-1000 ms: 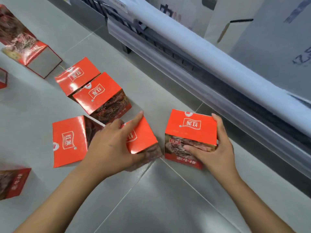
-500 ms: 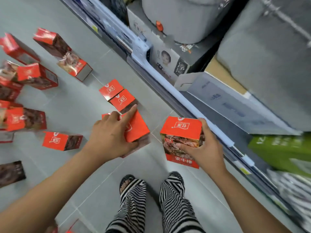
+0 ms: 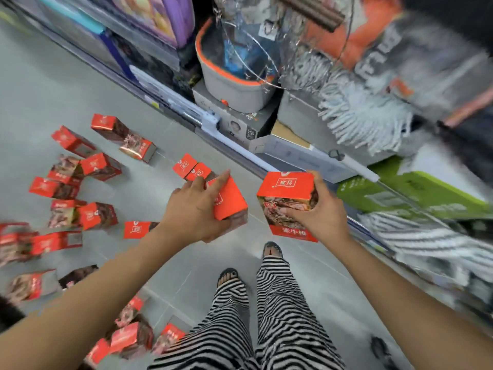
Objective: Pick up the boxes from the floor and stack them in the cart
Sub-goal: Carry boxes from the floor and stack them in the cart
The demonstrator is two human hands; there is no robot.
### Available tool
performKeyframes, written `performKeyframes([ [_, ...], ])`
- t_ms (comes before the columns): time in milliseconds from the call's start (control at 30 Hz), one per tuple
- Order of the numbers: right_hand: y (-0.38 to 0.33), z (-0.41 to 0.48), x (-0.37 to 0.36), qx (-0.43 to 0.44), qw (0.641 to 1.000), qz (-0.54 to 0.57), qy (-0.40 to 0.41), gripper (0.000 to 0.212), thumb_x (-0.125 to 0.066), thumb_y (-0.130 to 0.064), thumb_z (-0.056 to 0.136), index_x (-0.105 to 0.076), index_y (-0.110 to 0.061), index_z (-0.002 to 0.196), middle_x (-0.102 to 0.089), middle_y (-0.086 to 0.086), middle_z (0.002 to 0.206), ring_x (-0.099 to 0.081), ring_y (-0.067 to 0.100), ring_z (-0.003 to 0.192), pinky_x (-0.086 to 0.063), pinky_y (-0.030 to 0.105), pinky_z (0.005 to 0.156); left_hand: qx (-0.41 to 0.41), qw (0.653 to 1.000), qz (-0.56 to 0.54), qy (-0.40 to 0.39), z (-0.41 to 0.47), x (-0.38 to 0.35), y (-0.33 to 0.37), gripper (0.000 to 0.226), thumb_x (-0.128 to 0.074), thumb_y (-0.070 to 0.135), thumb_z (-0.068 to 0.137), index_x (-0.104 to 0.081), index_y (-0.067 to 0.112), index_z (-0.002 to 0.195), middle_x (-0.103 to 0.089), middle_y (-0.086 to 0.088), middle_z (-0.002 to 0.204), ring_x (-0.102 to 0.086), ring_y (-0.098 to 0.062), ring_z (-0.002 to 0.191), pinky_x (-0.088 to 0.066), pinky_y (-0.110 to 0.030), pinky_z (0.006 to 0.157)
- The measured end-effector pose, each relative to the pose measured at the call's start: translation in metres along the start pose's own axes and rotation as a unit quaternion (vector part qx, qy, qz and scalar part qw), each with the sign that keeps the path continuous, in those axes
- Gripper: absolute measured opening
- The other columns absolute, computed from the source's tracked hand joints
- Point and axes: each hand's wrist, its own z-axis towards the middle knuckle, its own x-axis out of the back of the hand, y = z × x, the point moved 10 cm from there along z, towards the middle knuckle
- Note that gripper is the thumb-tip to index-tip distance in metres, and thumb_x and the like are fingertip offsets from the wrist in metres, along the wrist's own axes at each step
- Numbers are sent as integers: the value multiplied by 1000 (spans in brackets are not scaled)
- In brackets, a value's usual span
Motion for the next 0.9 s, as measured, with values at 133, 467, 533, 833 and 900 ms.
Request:
performKeyframes([
  [133,13,-55,31,-43,995,62,72,112,-82,-61,54,-26,-35,147,-66,2,115,-63,20,102,-53,37,88,-74,997,19,-6,-13,19,31,115,-27,88,50,-19,34,151,-55,-13,110,-55,-37,103,-46,-41,83],
  [467,101,-225,108,-201,942,139,232,104,-88,-53,56,-30,-38,142,-69,-9,101,-64,13,90,-50,28,74,-287,952,68,-77,-31,13,185,112,-45,83,56,-4,39,151,-53,-8,117,-53,-30,110,-48,-40,87],
  [533,125,-259,122,-236,923,152,262,101,-88,-52,56,-32,-39,139,-68,-9,99,-64,13,88,-50,29,74,-329,937,72,-93,-45,7,227,111,-53,80,61,-6,38,151,-52,-9,121,-52,-32,113,-47,-39,89],
  [833,232,-434,155,-344,789,270,431,99,-90,-41,57,-38,-33,141,-68,-13,103,-65,10,98,-51,33,92,-500,846,120,-139,-140,-41,420,112,-45,85,55,-8,40,150,-52,-7,107,-53,-29,104,-47,-38,86],
  [900,261,-481,159,-361,761,284,457,100,-90,-45,54,-38,-39,139,-69,-14,103,-66,9,96,-52,35,92,-525,828,129,-151,-169,-55,462,112,-44,86,52,-9,42,149,-52,-7,113,-53,-30,108,-47,-40,89],
])
